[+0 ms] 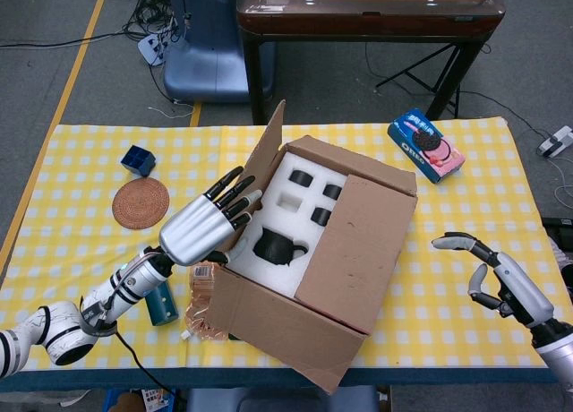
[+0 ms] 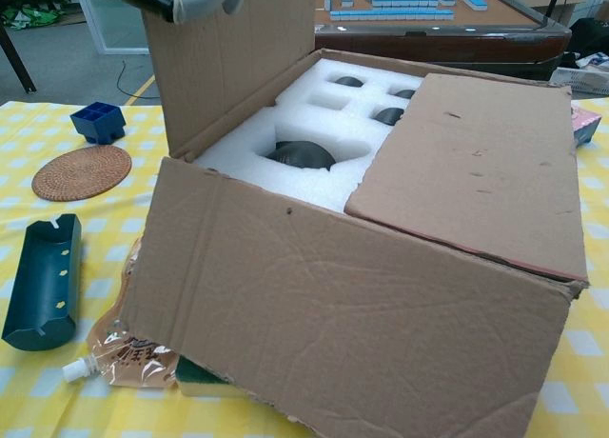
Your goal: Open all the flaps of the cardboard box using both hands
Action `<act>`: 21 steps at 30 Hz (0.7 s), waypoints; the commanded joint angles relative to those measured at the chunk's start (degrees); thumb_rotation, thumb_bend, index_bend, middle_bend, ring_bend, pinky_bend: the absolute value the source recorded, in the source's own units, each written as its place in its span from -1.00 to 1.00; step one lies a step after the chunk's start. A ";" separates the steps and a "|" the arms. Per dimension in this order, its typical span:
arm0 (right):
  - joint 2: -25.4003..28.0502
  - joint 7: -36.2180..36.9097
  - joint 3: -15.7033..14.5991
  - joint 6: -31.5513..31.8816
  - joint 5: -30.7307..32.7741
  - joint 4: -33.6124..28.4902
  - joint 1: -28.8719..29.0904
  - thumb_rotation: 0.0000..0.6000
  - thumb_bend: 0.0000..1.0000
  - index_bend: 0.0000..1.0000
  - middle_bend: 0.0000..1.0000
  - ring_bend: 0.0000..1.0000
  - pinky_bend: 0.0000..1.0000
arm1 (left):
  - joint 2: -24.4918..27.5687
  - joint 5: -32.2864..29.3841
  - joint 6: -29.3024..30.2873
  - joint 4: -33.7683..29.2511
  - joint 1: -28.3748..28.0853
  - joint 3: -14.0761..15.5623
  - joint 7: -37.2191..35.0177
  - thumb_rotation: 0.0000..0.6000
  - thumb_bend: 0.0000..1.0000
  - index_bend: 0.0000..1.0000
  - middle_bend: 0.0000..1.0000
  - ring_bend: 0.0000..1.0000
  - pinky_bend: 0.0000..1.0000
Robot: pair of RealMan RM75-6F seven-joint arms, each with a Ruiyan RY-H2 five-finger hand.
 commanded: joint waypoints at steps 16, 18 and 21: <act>-0.17 0.88 -0.20 0.86 -0.36 1.09 -0.28 1.00 0.92 -0.51 -0.53 -0.77 -0.69 | 1.67 -3.34 0.43 0.95 1.25 -1.77 1.34 -0.49 0.11 0.18 -0.56 -0.87 -1.00; -0.11 0.97 -0.27 1.03 -0.54 1.12 -0.34 1.00 0.92 -0.51 -0.54 -0.77 -0.69 | 1.54 -4.71 -0.15 1.39 1.34 -1.94 2.88 -0.49 0.11 0.18 -0.56 -0.87 -1.00; 0.03 0.97 -0.40 1.20 -0.84 1.16 -0.43 1.00 0.92 -0.51 -0.54 -0.77 -0.69 | 1.22 -8.73 -1.65 1.77 1.53 -2.41 6.39 -0.49 0.11 0.17 -0.56 -0.88 -1.00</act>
